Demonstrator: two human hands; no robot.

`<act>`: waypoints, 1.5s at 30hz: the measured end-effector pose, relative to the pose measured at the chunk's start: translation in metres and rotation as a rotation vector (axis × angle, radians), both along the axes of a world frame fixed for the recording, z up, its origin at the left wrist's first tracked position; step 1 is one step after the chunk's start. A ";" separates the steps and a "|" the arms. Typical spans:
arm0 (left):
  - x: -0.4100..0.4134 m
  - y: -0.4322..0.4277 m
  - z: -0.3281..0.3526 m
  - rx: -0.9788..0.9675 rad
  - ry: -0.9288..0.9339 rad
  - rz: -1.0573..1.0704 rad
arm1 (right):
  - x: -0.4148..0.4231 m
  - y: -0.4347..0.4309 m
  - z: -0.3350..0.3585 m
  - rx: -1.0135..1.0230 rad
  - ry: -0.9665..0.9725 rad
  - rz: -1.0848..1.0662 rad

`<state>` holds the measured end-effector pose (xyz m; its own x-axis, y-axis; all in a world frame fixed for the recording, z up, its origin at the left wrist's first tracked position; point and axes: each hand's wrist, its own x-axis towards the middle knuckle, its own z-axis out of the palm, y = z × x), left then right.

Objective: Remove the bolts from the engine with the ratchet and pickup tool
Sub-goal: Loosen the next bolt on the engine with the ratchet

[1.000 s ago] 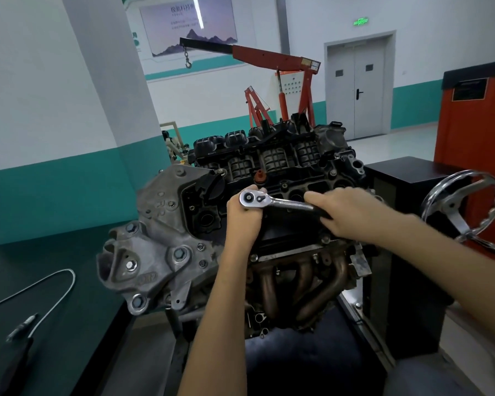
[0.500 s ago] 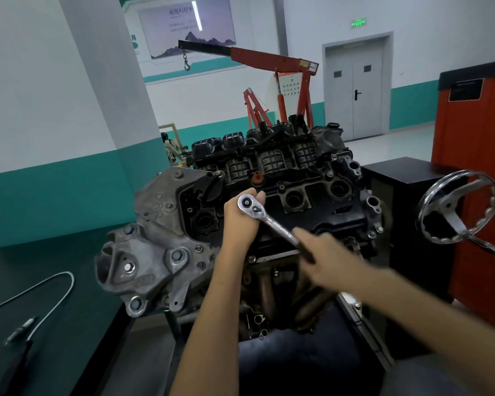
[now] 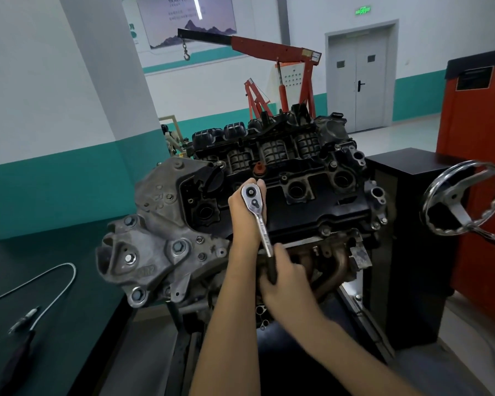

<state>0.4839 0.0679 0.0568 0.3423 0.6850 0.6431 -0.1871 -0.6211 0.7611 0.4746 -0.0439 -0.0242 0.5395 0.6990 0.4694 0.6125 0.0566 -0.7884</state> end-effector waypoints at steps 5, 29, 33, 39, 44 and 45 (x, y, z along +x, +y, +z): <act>-0.004 0.012 -0.002 -0.026 0.054 -0.074 | 0.017 -0.006 0.005 -0.046 -0.045 0.074; -0.009 0.014 -0.003 -0.044 0.055 -0.041 | 0.025 -0.011 0.012 -0.098 -0.135 0.074; -0.008 0.009 -0.003 -0.004 0.087 -0.107 | 0.109 -0.042 0.071 -0.361 -0.592 0.086; -0.010 0.006 -0.007 -0.077 -0.013 -0.083 | 0.122 -0.034 0.092 -0.401 -0.850 -0.076; 0.000 0.004 -0.006 -0.188 -0.065 -0.057 | 0.034 -0.023 0.011 -0.090 -0.139 -0.025; 0.000 0.004 -0.006 -0.183 -0.065 -0.058 | 0.016 -0.013 0.003 -0.032 -0.053 -0.030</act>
<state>0.4841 0.0716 0.0509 0.3464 0.7729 0.5316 -0.2707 -0.4603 0.8455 0.4902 -0.0570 -0.0215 0.5354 0.6979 0.4757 0.6545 0.0132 -0.7560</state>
